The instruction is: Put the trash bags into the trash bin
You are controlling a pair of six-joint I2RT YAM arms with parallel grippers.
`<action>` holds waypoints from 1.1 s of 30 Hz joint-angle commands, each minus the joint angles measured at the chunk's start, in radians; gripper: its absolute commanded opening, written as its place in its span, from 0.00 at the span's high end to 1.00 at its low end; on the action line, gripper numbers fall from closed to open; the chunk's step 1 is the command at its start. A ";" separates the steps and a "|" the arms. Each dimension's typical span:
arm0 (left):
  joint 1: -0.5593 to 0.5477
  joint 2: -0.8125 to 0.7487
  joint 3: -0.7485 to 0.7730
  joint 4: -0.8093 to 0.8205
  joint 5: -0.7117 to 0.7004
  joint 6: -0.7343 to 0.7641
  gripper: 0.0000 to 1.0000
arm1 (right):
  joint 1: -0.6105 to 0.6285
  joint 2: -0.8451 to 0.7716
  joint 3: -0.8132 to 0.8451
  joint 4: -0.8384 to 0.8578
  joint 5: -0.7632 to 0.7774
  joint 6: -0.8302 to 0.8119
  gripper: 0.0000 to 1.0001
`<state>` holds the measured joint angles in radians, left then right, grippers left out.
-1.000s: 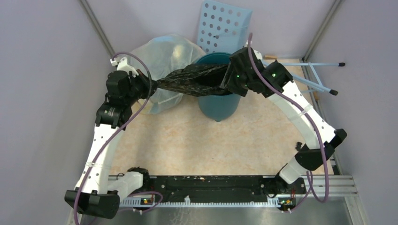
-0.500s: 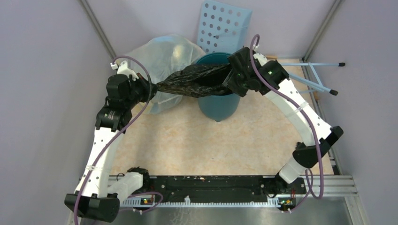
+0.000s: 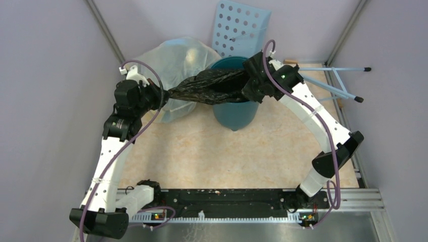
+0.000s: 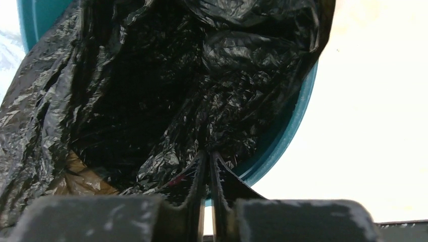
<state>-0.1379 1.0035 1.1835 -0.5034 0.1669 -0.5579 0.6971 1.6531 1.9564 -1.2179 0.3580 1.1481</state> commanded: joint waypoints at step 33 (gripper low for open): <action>-0.011 0.521 -0.036 0.454 0.322 0.060 1.00 | -0.135 -0.454 -0.690 0.479 -0.085 -0.258 1.00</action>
<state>-0.1429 1.4677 1.1110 -0.1669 0.4416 -0.4957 0.6151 1.2480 1.3193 -0.9535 0.3218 0.9928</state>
